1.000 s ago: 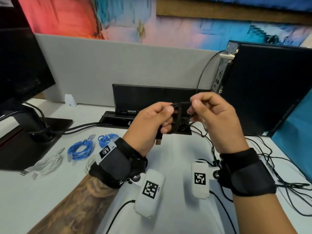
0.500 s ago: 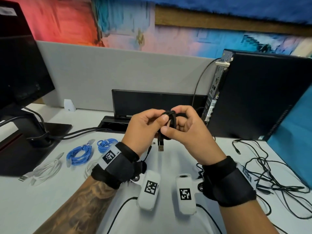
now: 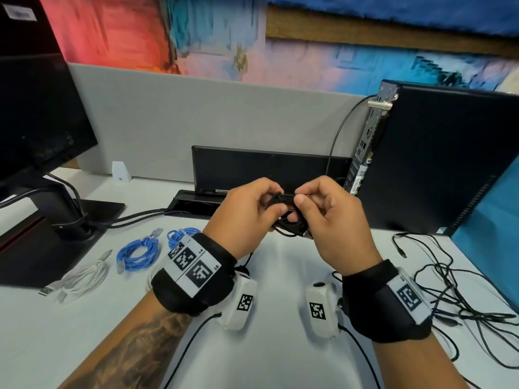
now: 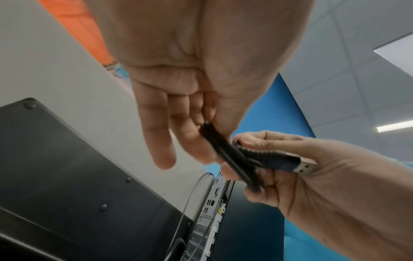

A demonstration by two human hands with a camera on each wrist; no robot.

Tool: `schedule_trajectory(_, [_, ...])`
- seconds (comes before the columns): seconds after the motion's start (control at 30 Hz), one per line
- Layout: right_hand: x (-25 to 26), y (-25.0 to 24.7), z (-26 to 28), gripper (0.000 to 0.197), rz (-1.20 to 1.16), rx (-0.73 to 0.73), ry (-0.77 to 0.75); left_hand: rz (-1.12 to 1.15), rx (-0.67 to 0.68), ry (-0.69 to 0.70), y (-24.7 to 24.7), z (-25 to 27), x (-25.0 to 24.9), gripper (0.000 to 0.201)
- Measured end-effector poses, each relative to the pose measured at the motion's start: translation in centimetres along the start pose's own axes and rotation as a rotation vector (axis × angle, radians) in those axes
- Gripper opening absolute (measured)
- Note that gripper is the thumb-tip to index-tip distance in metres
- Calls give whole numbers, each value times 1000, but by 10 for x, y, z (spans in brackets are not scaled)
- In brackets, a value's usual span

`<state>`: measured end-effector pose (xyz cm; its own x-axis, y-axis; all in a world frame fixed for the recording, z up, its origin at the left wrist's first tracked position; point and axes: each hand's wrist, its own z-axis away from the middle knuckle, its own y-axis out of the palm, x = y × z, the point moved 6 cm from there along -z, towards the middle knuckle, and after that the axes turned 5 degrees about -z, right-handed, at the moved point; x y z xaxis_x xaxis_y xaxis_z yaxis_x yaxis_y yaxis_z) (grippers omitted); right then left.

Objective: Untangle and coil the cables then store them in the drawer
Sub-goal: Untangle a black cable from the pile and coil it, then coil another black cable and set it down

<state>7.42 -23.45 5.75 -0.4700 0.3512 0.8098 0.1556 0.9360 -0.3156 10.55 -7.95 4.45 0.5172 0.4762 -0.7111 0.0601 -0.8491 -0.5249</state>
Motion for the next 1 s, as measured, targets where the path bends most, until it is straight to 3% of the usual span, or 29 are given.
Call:
schedule_trajectory(0.2, [-1,-4,0,7,2,-32,-6,-154,79,0,6,1,6,7])
schedule_trajectory(0.33, [0,-7,-1,8,-73,-46,-29,-3,124,-71,7,2,6,25])
schedule_trajectory(0.43, [-1,-4,0,7,-130,-8,4,139,57,-99,3,1,9,15])
schedule_trajectory(0.53, [-3,-1,-1,8,-206,32,46,206,-31,-79,-6,-1,11,19])
schedule_trajectory(0.6, [-9,0,-2,11,-384,27,125,319,-35,-80,-10,-2,6,17])
schedule_trajectory(0.73, [-28,14,3,17,-846,59,448,425,-12,-76,-14,-6,-8,17])
schedule_trajectory(0.8, [-42,11,5,17,-741,80,534,340,60,-134,-8,-16,-4,16])
schedule_trajectory(0.9, [-62,-15,2,15,-199,125,491,32,221,-214,16,-34,17,7])
schedule_trajectory(1.0, [-69,-41,3,14,108,203,454,-200,415,-270,52,-43,33,4])
